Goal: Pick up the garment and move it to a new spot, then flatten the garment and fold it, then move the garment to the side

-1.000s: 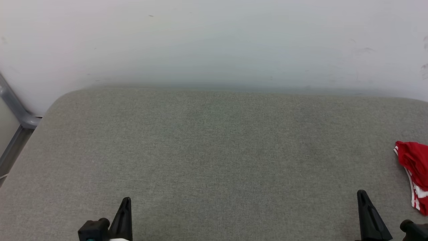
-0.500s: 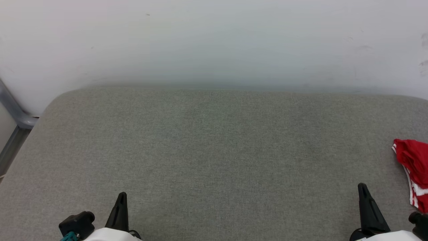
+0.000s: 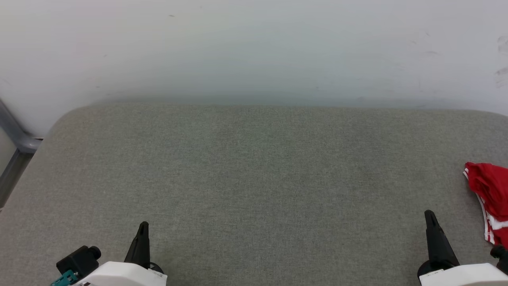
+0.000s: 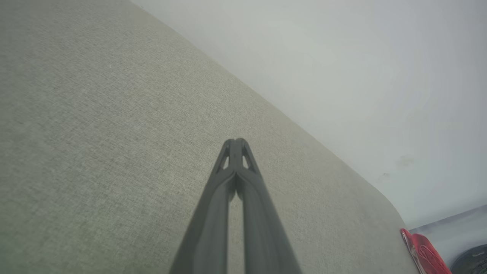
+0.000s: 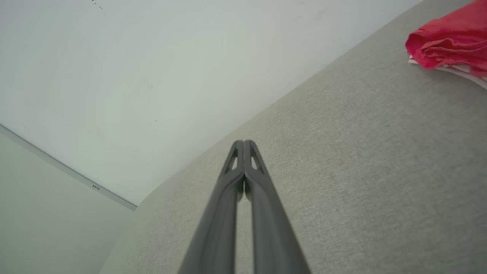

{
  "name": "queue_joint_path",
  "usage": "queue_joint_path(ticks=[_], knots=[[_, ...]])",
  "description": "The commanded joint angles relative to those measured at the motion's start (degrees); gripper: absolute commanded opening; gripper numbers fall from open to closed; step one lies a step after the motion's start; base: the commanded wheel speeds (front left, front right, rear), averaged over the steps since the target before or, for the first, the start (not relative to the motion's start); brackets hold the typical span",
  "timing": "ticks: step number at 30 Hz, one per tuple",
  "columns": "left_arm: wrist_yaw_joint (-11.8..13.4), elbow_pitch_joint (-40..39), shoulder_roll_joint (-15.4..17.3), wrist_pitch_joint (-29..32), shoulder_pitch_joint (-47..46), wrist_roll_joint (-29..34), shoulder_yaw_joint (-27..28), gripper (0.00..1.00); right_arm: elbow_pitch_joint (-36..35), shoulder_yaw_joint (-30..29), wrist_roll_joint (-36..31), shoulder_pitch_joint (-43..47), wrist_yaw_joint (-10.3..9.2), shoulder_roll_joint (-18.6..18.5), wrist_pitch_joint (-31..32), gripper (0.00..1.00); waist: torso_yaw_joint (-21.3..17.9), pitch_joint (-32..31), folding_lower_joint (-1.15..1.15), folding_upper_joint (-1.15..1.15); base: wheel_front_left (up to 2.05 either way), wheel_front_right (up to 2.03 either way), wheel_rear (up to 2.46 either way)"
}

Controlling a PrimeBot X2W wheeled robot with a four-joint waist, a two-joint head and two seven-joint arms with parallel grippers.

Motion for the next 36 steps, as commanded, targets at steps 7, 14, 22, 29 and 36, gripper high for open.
queue_joint_path(ticks=[7, 14, 22, 29, 36], knots=[[-0.7, -0.3, -0.2, 1.4, -2.3, -6.1, 0.9, 0.00, 0.3, 0.0, 6.0, -2.4, -0.01, -0.6, 1.3, 0.00, -0.2, 0.2, 0.00, 0.00, 0.00, 0.00, 0.00], [-1.2, 0.1, -0.3, 2.7, -3.0, -11.4, 1.5, 0.00, 1.0, -0.1, 11.1, -3.5, -0.01, -0.6, 2.6, 0.00, -0.5, 0.3, 0.00, 0.00, 0.00, 0.00, 0.00], [-2.0, 0.6, -0.5, 4.4, -4.1, -18.3, 2.3, 0.00, 2.1, -0.2, 17.8, -4.8, -0.01, -0.6, 4.3, 0.00, -0.8, 0.6, 0.00, 0.00, 0.00, 0.00, 0.00], [-2.4, 0.9, -0.6, 5.5, -4.7, -22.9, 2.8, 0.00, 2.8, -0.3, 22.1, -5.8, -0.01, -0.6, 5.3, 0.00, -1.0, 0.8, 0.00, 0.00, 0.00, 0.00, 0.00], [-2.8, 1.2, -0.7, 6.5, -5.4, -27.1, 3.3, 0.00, 3.4, -0.5, 26.2, -6.7, -0.01, -0.6, 6.3, 0.00, -1.3, 0.9, 0.00, 0.00, 0.00, 0.00, 0.00]])
